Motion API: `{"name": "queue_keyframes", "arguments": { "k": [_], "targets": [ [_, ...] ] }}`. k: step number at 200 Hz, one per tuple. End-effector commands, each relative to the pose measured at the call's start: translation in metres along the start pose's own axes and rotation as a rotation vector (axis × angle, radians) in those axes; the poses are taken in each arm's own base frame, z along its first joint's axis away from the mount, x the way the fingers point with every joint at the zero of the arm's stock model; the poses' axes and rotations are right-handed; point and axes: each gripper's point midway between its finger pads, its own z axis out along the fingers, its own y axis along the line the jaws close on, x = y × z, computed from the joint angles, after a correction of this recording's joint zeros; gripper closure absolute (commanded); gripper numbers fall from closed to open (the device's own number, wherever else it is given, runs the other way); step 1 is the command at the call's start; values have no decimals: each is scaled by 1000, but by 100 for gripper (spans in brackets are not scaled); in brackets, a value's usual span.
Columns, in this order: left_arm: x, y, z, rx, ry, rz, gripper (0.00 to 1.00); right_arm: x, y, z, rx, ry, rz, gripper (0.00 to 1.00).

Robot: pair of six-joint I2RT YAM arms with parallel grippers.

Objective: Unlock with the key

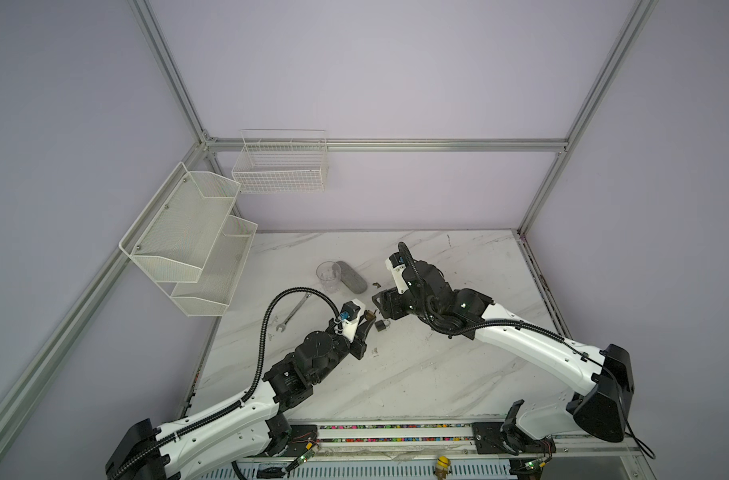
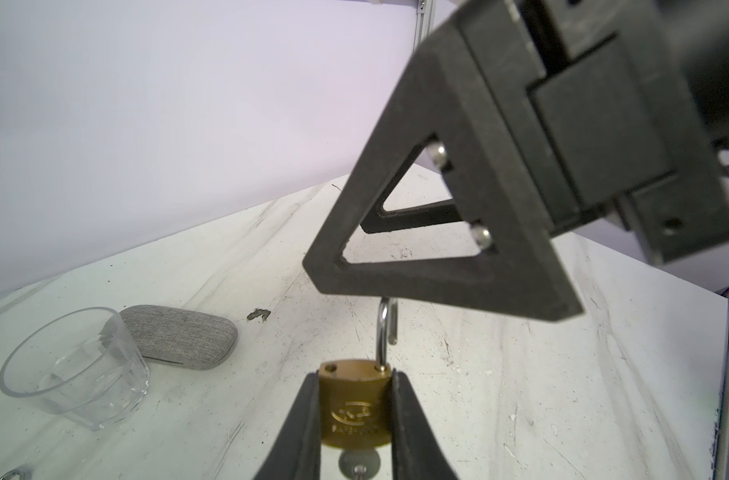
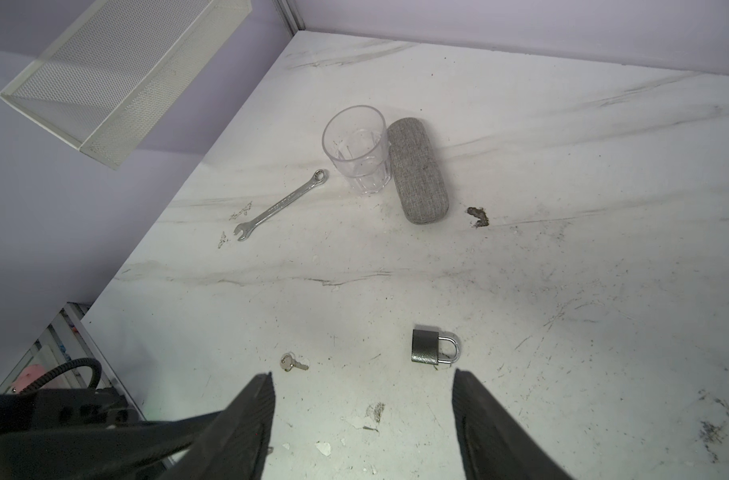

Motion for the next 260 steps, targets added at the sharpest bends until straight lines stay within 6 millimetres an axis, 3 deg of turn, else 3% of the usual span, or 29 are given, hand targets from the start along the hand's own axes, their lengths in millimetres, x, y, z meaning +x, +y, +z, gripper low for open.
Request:
{"name": "queue_keyframes", "arguments": {
  "k": [1,43,109,139,196,240,260],
  "targets": [
    [-15,0,-3,7,-72,6,100,12,-2,-11,4,37,-39,29],
    [-16,0,-1,0,-77,3,100,20,-14,-12,53,44,-29,28],
    [-16,1,4,-8,-83,-21,100,20,-13,-24,30,18,-28,26],
    [-16,2,7,-17,-72,-28,100,17,-37,-28,134,-12,23,21],
    [-16,22,18,-159,24,-87,100,8,-85,-36,210,-73,154,18],
    [-12,28,54,-250,166,-171,100,12,-109,-32,163,-148,302,15],
    [7,42,77,-335,270,-247,100,19,-124,-30,172,-160,358,15]
  ]
}}
